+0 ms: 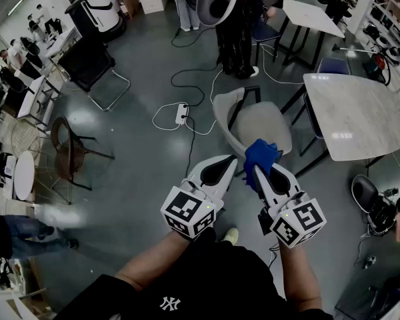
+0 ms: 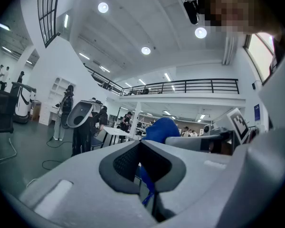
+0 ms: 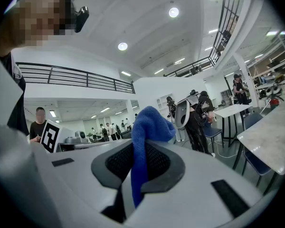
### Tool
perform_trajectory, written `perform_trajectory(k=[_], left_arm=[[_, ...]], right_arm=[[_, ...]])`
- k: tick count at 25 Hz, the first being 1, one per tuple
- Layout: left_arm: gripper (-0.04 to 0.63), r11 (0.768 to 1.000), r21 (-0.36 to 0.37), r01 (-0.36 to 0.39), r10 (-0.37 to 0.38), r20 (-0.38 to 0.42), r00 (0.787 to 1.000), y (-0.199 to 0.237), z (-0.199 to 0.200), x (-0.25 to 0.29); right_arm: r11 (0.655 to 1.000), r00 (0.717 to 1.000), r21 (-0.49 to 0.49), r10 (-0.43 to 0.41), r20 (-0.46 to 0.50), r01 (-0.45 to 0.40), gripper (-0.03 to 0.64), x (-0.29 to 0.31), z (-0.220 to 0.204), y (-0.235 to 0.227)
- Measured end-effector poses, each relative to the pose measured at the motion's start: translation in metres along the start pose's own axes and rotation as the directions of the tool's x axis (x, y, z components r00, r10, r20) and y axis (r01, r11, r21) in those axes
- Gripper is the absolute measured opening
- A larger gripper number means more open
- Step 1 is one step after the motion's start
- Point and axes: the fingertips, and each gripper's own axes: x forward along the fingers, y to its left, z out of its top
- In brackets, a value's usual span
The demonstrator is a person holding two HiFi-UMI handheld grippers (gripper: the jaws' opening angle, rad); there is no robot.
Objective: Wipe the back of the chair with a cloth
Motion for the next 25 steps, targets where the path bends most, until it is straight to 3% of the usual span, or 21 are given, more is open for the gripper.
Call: perform_trajectory(k=[10,16,25], left_arm=[[0.008,1.0,-0.009,0.003,-0.003,-0.005,1.0,0.022,-0.001,0.007],[0.008,0.999,-0.026,0.04,-0.04,-0.004,0.999,0.038,-0.005,0.015],[0.008,1.0,-0.011,0.014,-0.014,0.0,1.0,0.101,-0.013,0.008]], right_arm=[[1.0,1.0,0.005,-0.006,-0.011,0.006,0.057,0.022,-0.004,-0.005],[0.997,1.0,0.073,-0.016,0.012,0.015,0.06,0.034,-0.003,-0.012],[0.996,0.999,0.077,-0.045,-0.001,0.045,0.06,0.078,-0.015,-0.018]])
